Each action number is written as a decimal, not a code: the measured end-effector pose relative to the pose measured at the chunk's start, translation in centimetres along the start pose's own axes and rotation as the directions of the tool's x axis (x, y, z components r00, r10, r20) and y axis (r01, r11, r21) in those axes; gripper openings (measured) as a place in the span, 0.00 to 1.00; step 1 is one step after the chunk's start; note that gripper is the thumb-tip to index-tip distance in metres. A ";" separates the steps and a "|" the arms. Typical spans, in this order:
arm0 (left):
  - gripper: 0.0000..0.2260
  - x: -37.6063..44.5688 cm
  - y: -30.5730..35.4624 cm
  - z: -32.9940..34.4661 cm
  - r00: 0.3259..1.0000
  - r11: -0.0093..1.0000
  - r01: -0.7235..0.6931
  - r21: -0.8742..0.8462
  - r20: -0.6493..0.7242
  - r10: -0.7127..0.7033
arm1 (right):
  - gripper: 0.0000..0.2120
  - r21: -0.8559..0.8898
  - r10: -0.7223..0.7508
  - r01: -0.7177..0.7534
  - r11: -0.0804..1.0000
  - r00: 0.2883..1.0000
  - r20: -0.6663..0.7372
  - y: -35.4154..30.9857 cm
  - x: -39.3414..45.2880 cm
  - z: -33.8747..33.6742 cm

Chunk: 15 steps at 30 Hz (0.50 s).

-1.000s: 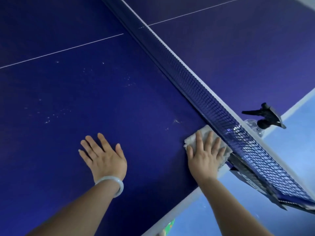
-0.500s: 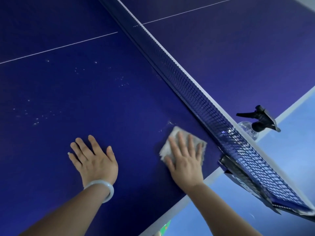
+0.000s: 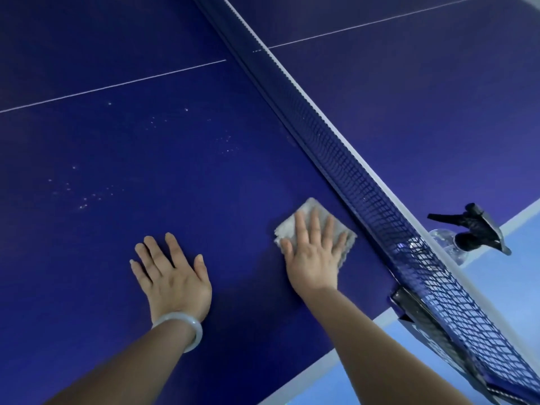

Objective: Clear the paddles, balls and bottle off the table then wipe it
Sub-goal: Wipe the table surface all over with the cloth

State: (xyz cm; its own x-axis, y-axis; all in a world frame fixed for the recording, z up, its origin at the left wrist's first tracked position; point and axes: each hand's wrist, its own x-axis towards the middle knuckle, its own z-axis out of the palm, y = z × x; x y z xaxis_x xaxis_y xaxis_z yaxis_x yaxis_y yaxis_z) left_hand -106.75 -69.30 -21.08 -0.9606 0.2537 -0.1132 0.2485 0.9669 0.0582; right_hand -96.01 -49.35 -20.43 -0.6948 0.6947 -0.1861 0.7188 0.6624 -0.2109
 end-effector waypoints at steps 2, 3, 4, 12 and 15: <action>0.32 0.0 0.0 0.0 1.000 1.000 0.002 0.006 -0.001 -0.002 | 0.31 -0.070 -0.198 0.200 0.977 0.980 0.026 0.0 -1.2 0.6; 0.32 0.0 0.0 0.0 1.000 1.000 0.004 0.009 -0.001 -0.004 | 0.31 -0.096 -0.247 0.250 0.964 0.968 0.035 0.8 -1.4 0.6; 0.32 0.0 0.0 0.0 1.000 1.000 0.005 0.011 0.002 -0.005 | 0.31 -0.114 -0.254 0.256 0.960 0.967 0.033 2.0 -1.1 0.5; 0.32 0.0 0.0 -0.3 1.000 1.000 -0.013 0.006 -0.006 0.013 | 0.32 -0.019 0.016 -0.015 1.000 1.000 0.012 -0.9 5.5 -0.4; 0.33 0.1 0.0 -0.3 1.000 1.000 -0.010 0.006 -0.004 0.010 | 0.32 -0.076 -0.303 0.309 0.948 0.950 0.076 -2.8 4.6 0.2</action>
State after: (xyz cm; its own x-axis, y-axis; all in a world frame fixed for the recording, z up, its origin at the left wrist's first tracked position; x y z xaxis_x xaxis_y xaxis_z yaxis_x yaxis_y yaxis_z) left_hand -106.89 -69.32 -20.76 -0.9586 0.2631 -0.1089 0.2586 0.9645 0.0534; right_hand -101.23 -48.01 -20.92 -0.8797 0.4378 -0.1857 0.4688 0.8639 -0.1843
